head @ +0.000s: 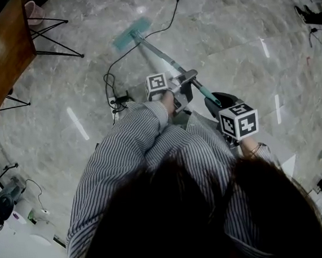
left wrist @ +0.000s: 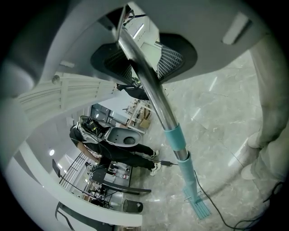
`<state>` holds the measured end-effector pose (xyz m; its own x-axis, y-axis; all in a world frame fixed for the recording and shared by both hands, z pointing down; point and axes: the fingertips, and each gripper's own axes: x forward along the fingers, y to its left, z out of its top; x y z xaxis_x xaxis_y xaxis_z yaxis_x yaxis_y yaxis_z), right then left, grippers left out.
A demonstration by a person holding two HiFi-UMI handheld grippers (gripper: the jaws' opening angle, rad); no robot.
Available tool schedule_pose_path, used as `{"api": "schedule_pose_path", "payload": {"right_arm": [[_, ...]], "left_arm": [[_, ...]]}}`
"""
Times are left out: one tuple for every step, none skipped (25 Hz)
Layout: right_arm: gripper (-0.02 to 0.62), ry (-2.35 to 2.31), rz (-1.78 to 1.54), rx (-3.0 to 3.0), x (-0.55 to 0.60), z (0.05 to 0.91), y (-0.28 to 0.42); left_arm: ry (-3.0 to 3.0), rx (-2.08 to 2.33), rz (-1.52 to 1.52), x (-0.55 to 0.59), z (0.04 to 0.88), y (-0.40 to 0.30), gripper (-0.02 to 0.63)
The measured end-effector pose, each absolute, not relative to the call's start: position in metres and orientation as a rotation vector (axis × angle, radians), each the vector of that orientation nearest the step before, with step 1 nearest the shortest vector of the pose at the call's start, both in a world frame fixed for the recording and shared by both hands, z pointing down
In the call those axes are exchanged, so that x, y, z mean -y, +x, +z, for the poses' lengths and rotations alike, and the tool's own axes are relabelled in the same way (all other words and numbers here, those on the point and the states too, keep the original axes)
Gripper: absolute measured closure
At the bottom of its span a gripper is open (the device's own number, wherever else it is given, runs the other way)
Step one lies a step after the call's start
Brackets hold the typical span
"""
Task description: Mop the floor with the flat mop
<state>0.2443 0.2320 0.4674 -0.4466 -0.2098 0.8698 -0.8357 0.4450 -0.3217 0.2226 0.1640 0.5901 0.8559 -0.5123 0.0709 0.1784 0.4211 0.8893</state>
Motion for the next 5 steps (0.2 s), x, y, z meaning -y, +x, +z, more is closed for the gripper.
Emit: {"api": "schedule_pose_path", "payload": {"right_arm": [[0.482,0.880,1.003,1.910,-0.2323,0.4673,0.2436],[0.480,0.878,1.003,1.913,-0.2327,0.4674,0.2430],[0.480,0.877,1.003,1.915,-0.2333,0.4674,0.2425],[0.480,0.876,1.004,1.918,-0.2341,0.4674,0.2420],[0.480,0.875,1.005,1.920,-0.2349,0.4674,0.2416]], "left_arm": [[1.050,0.354,-0.448,-0.1642,0.5890,0.2221,0.423],[1.046,0.350,-0.453,-0.1644,0.5873,0.2219,0.425],[1.042,0.345,-0.457,-0.1648,0.5852,0.2219,0.425],[1.039,0.340,-0.460,-0.1655,0.5834,0.2221,0.424],[1.038,0.336,-0.463,-0.1662,0.5820,0.2222,0.423]]}}
